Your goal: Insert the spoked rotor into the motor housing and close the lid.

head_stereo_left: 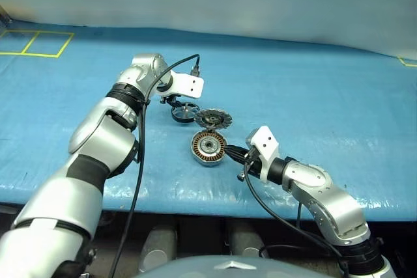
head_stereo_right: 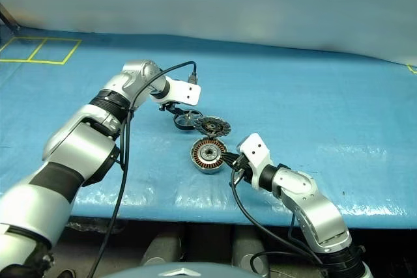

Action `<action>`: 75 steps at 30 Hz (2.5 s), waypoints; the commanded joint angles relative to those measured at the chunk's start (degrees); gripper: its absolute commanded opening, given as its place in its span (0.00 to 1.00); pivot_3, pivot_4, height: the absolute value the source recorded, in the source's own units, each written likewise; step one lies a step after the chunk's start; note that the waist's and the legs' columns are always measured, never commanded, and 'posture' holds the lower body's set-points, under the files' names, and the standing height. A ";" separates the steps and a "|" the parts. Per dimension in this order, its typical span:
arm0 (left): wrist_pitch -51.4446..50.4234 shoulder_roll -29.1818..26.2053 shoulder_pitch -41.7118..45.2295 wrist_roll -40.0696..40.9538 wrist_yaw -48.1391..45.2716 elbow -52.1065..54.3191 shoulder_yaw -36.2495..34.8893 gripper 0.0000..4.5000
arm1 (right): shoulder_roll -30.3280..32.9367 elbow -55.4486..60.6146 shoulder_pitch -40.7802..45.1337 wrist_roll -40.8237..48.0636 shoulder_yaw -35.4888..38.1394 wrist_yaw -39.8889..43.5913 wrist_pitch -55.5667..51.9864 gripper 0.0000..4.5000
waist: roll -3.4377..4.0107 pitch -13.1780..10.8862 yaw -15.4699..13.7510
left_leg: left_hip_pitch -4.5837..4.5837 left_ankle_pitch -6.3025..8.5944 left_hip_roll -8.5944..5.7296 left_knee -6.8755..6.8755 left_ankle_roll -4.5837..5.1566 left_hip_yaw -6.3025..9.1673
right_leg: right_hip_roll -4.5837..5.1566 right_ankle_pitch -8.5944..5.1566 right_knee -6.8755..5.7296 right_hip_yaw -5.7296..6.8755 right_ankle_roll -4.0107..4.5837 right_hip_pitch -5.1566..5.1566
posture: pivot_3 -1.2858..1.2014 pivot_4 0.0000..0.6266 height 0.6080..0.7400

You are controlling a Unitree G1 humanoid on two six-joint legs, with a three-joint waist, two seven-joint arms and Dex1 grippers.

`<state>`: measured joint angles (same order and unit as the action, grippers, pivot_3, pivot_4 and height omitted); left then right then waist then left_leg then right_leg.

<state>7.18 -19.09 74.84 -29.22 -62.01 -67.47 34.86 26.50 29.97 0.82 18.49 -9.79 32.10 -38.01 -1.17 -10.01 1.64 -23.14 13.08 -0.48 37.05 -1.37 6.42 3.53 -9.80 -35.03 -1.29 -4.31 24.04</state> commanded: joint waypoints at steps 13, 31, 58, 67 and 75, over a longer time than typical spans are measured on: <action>2.05 -0.20 -2.97 -1.94 -2.29 1.22 0.11 0.56 | -0.30 1.43 0.86 -0.26 -0.66 -0.51 0.57 0.00 | 0.01 0.01 -0.10 | 0.28 0.00 -0.01 0.06 0.00 0.01 | 0.00 -0.02 -0.05 0.00 0.03 -0.28 | 0.52 0.24 1.00; 2.89 -2.97 -3.90 -2.13 -2.40 2.54 -1.59 0.56 | 0.55 0.95 1.24 -1.09 -1.36 -0.25 0.49 0.00 | 0.02 0.01 0.03 | 0.43 0.00 -0.01 0.12 0.00 0.00 | 0.00 0.00 -0.20 -0.03 0.01 -0.35 | 0.52 0.24 1.00; 4.78 -3.76 -8.19 -0.27 -2.91 3.46 -3.93 0.06 | 0.00 -0.50 3.00 -2.30 -1.40 -0.08 0.83 0.00 | 0.03 0.02 0.06 | 0.55 -0.01 -0.03 0.28 0.00 0.01 | 0.00 -0.08 -0.73 -0.06 0.13 -0.28 | 0.52 0.24 1.00; 6.89 -7.08 -8.84 -0.55 1.96 5.13 -4.61 0.06 | -0.56 -1.11 2.98 -2.48 -1.83 -0.12 1.46 0.00 | 0.03 0.02 0.46 | 0.58 -0.03 -0.02 0.34 0.01 0.01 | -0.01 -0.09 -0.86 -0.06 0.14 -0.27 | 0.52 0.24 1.00; 9.12 -10.55 -11.41 -0.09 5.32 9.42 -5.01 0.06 | -0.74 -2.26 3.59 -2.94 -2.36 0.09 2.38 0.00 | 0.02 0.02 0.40 | 0.53 -0.02 -0.03 0.34 0.01 0.02 | -0.01 -0.08 -0.83 -0.07 0.13 -0.24 | 0.52 0.24 1.00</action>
<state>15.51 -28.91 63.28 -29.85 -57.53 -60.49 31.14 26.21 27.05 3.68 15.79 -12.36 32.15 -37.06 -1.15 -10.00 2.04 -22.61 13.06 -0.50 37.39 -1.35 6.44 3.52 -9.88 -35.87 -1.35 -4.18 23.80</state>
